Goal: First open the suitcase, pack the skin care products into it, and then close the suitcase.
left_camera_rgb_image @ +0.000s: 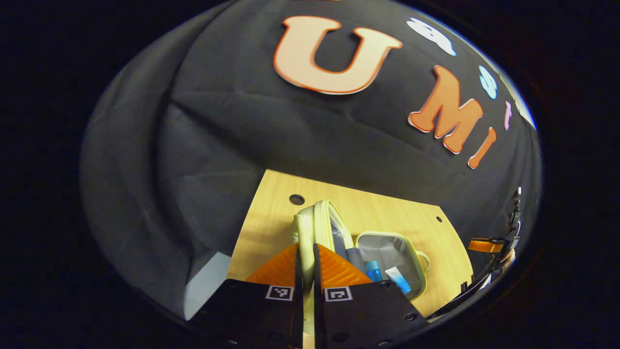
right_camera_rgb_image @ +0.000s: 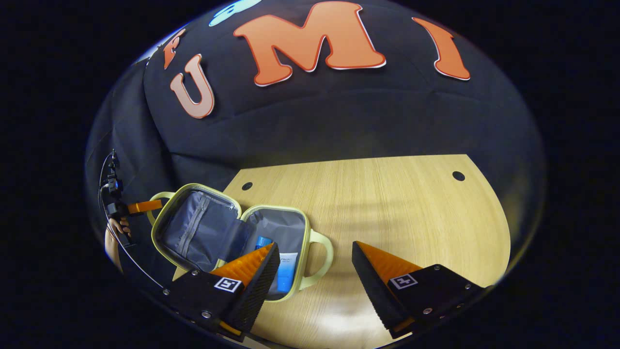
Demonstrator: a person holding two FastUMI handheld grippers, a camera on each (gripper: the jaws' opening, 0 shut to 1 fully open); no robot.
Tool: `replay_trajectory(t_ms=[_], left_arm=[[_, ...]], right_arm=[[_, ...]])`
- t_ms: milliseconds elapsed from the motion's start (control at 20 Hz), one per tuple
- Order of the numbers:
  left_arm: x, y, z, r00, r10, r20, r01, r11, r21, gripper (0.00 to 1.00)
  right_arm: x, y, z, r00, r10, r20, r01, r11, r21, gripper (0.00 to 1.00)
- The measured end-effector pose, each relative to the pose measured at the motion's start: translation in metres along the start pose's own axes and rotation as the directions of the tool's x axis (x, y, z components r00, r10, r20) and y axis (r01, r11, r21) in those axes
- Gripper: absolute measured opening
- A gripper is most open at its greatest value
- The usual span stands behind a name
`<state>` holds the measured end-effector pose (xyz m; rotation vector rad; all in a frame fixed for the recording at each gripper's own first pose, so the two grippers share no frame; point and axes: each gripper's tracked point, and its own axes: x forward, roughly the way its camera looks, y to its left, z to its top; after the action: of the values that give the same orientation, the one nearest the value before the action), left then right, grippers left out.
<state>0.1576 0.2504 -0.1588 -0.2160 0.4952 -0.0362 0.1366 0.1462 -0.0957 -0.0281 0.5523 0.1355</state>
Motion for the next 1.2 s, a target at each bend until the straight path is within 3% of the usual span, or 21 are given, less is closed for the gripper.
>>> replay_trajectory(t_ms=[350,550,900,1200], left_arm=[[-0.021,-0.114,0.025,0.996,0.084,0.038,-0.088,0.987,0.136,0.09],[-0.010,-0.183,0.024,0.995,0.094,0.040,-0.101,0.969,0.227,0.09],[0.032,-0.281,-0.004,0.999,0.038,-0.012,-0.031,0.941,0.337,0.09],[0.072,-0.348,-0.051,0.994,-0.054,-0.092,0.080,0.948,0.309,0.09]], right_arm=[[-0.031,-0.056,0.017,0.996,0.062,0.069,-0.064,0.997,0.030,0.95],[-0.039,-0.085,0.017,0.994,0.076,0.077,-0.079,0.996,0.031,0.96],[-0.050,-0.116,0.014,0.994,0.069,0.085,-0.073,0.997,0.038,0.96],[-0.052,-0.128,0.009,0.995,0.059,0.081,-0.064,0.996,0.057,0.96]])
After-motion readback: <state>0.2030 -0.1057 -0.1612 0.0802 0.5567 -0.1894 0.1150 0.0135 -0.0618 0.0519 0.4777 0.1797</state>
